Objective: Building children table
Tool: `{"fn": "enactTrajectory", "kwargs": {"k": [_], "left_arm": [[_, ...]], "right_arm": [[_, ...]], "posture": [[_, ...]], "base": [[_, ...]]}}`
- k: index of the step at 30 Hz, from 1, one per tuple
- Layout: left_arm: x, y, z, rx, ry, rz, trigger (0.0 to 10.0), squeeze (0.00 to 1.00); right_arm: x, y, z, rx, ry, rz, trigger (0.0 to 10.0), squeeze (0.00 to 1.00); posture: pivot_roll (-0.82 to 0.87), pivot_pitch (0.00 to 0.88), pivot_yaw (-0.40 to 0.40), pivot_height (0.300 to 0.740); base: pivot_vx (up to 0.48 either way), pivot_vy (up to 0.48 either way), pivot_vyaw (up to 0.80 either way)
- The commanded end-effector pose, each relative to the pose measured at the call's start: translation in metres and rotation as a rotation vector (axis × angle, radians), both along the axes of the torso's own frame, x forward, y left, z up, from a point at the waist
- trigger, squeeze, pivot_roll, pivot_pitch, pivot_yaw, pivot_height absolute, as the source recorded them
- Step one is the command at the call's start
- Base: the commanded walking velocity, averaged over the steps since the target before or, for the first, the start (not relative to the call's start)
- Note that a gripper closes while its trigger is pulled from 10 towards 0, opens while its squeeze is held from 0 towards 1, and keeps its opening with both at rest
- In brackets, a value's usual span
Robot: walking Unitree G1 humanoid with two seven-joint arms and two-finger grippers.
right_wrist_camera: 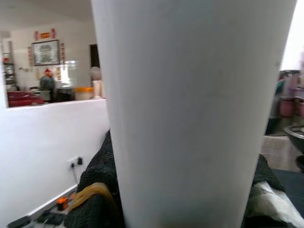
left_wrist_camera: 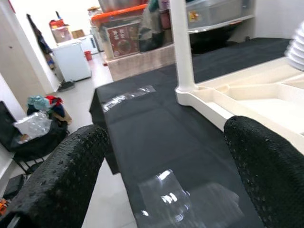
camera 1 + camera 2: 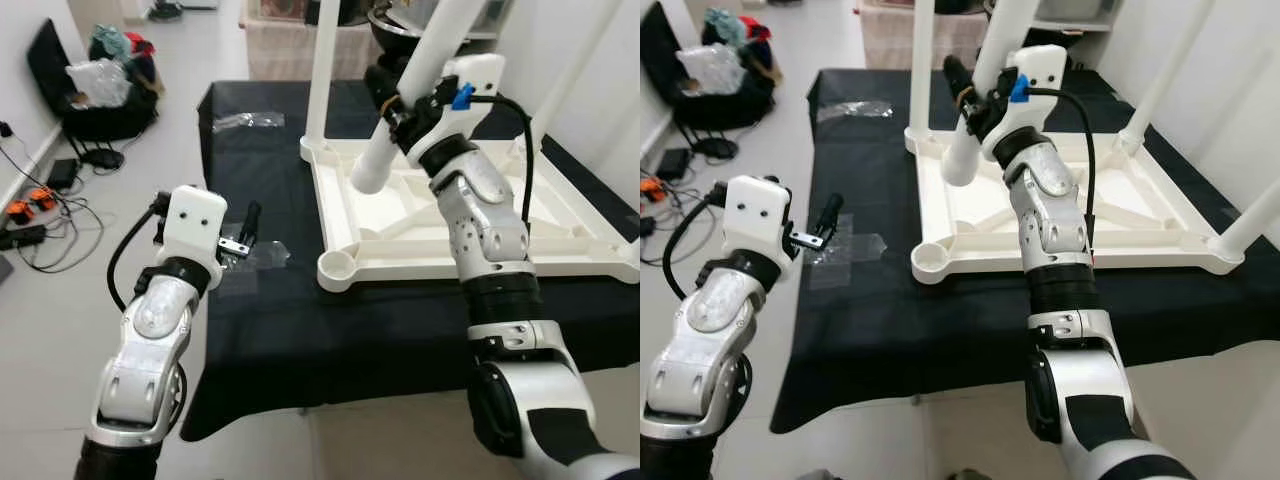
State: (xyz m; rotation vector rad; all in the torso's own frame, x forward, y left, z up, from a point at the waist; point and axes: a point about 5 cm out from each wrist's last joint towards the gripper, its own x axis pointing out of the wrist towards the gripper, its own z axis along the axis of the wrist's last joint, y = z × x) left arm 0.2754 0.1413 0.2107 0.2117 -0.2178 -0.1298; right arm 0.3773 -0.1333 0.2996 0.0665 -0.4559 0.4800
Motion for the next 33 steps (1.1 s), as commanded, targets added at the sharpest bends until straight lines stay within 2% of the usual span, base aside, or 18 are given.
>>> {"fn": "enactTrajectory", "kwargs": {"k": [1,7,12,15,17,22,24,29,31,33], "left_arm": [[-0.005,-0.009,-0.006,-0.002,0.043,-0.068,10.0,0.00],[-0.018,-0.020,-0.018,-0.001,0.096,-0.144,10.0,0.00],[-0.023,-0.027,-0.020,-0.022,0.108,-0.173,10.0,0.00],[-0.029,-0.033,-0.020,-0.042,0.126,-0.236,10.0,0.00],[-0.038,-0.038,-0.021,-0.048,0.144,-0.318,10.0,0.00],[-0.047,-0.039,-0.023,-0.057,0.170,-0.381,10.0,0.00],[-0.053,-0.040,-0.026,-0.060,0.195,-0.417,10.0,0.00],[-0.059,-0.041,-0.029,-0.069,0.222,-0.478,10.0,0.00],[-0.069,-0.039,-0.032,-0.061,0.269,-0.557,10.0,0.00],[-0.072,-0.037,-0.034,-0.061,0.286,-0.578,10.0,0.00]], "right_arm": [[0.001,0.000,0.004,0.005,0.004,0.038,10.0,0.00],[0.010,-0.007,0.001,-0.072,0.006,-0.076,10.0,0.00],[0.011,-0.002,-0.004,-0.102,0.031,-0.074,10.0,0.00],[0.009,-0.002,-0.001,-0.067,0.040,-0.026,10.0,0.00],[0.008,-0.005,0.004,-0.041,0.045,0.045,10.0,0.00],[0.008,-0.010,0.007,-0.038,0.056,0.111,10.0,0.00],[0.009,-0.018,0.005,-0.098,0.087,0.182,10.0,0.00],[0.007,-0.024,0.005,-0.123,0.102,0.265,10.0,0.00],[0.001,-0.029,0.005,-0.192,0.109,0.379,10.0,0.00],[-0.001,-0.030,0.003,-0.215,0.117,0.424,10.0,0.00]], "posture": [[0.07,0.094,-0.068,0.740],[0.07,0.096,-0.074,0.740],[0.06,0.106,-0.074,0.740],[0.06,0.122,-0.079,0.740],[0.06,0.129,-0.077,0.740],[0.06,0.133,-0.082,0.740],[0.06,0.145,-0.085,0.740],[0.06,0.153,-0.086,0.740],[0.06,0.173,-0.090,0.740],[0.06,0.173,-0.090,0.740]], "base": [[0.000,0.000,0.00],[0.000,0.000,0.09],[0.000,0.000,0.45],[0.000,0.000,0.00],[0.000,0.000,0.00],[0.000,0.000,0.00],[0.000,0.000,0.00],[0.000,0.000,0.00],[0.000,0.000,0.00],[0.000,0.000,0.00]]}}
